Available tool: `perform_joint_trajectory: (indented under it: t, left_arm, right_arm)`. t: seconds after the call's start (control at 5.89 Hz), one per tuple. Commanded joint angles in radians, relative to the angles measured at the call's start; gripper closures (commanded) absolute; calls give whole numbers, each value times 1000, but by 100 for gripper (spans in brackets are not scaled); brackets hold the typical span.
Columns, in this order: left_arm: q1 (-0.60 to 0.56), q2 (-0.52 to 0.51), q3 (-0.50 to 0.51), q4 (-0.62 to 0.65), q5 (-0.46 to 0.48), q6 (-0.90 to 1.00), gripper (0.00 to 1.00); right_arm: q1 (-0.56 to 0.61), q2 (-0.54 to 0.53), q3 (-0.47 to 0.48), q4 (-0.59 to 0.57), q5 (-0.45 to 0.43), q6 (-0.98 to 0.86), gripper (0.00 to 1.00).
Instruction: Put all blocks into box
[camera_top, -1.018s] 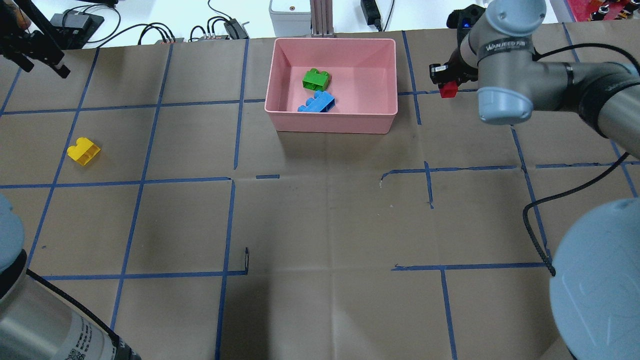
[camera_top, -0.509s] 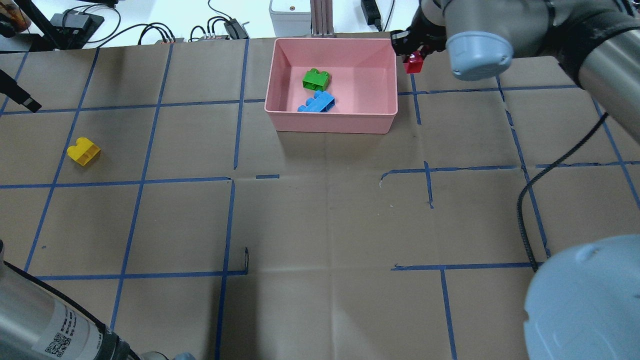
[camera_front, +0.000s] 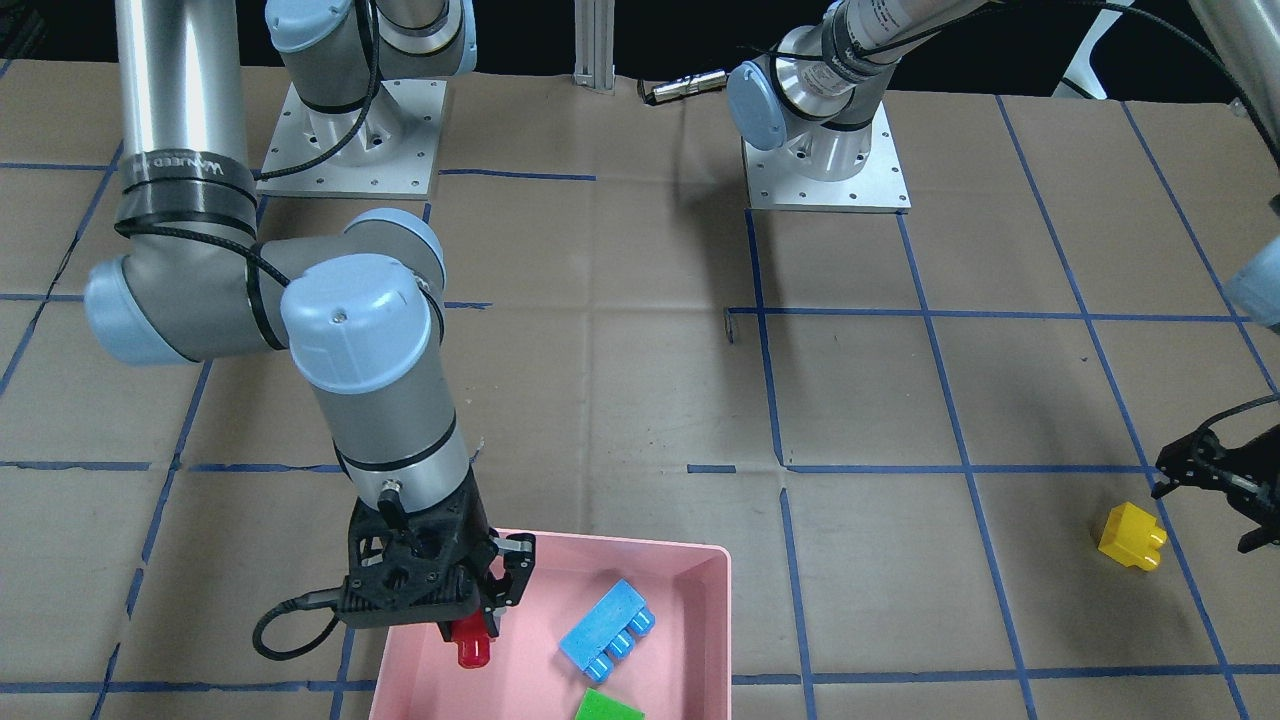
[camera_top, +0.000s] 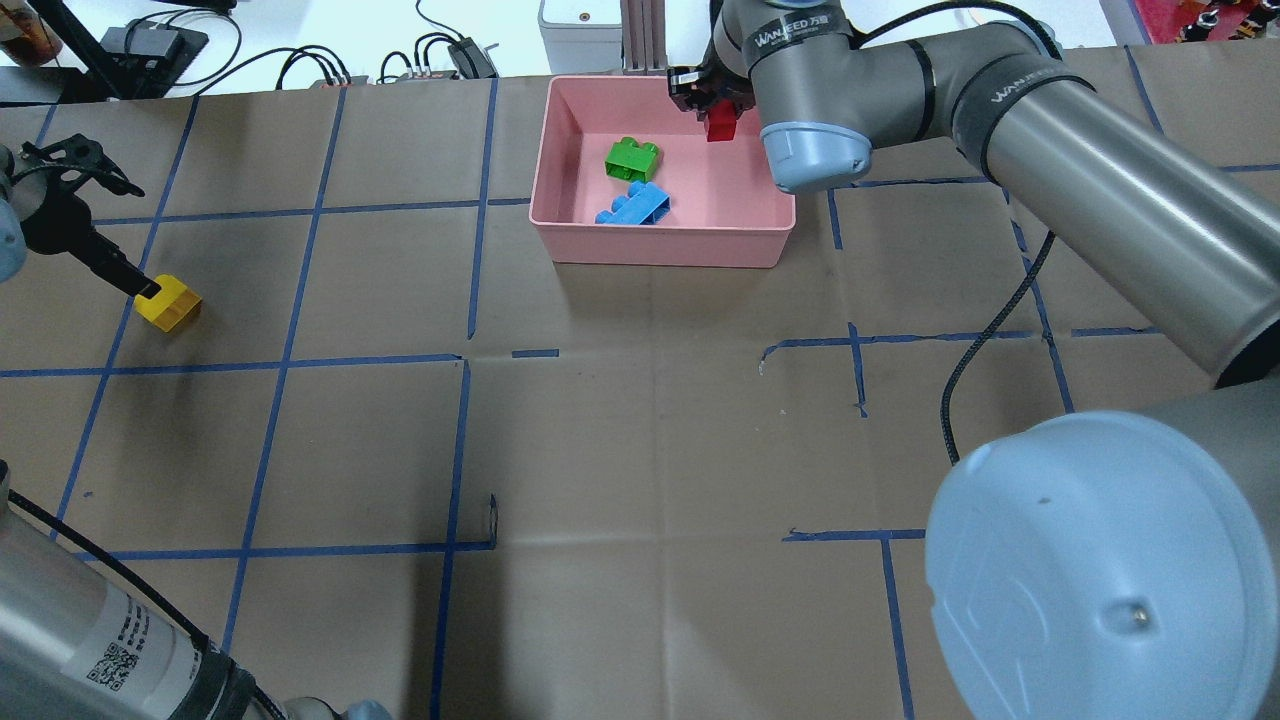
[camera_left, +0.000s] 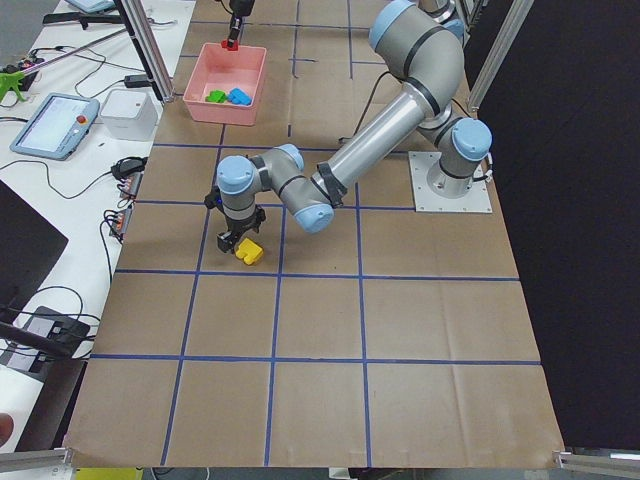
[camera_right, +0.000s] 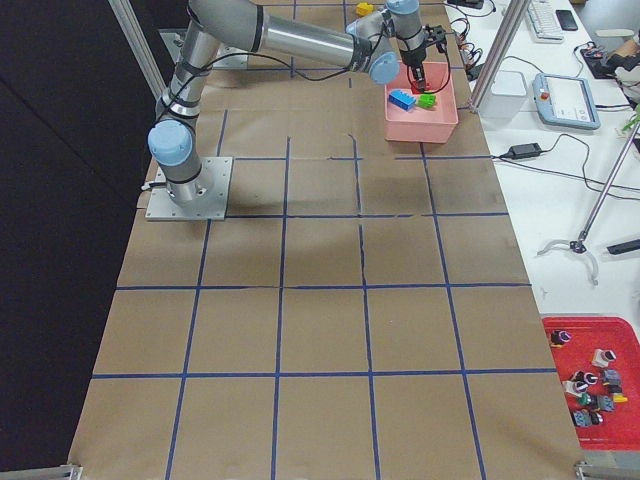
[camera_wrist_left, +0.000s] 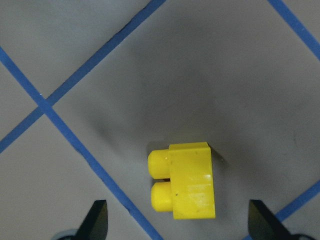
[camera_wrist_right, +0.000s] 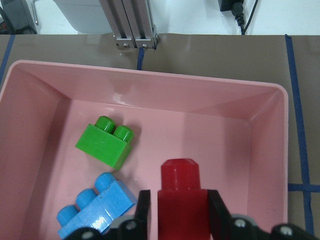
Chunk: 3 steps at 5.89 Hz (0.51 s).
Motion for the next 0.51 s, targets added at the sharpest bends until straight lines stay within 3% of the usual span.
perform_joint_trajectory:
  t: [0.0,0.17,0.34]
  left_arm:
    - [20,-37,-22,33,-23,-20,2]
    - [23,-51,-3,35,-25,-18,2]
    - [23,-56,6,38,-23,-18,2]
  right_arm:
    - [0,-10,-15,6,-4,-9,0]
    - [-1,-22,-9,15,-7,-12,0]
    - [-24,-89,-9,136,-1,-19,0]
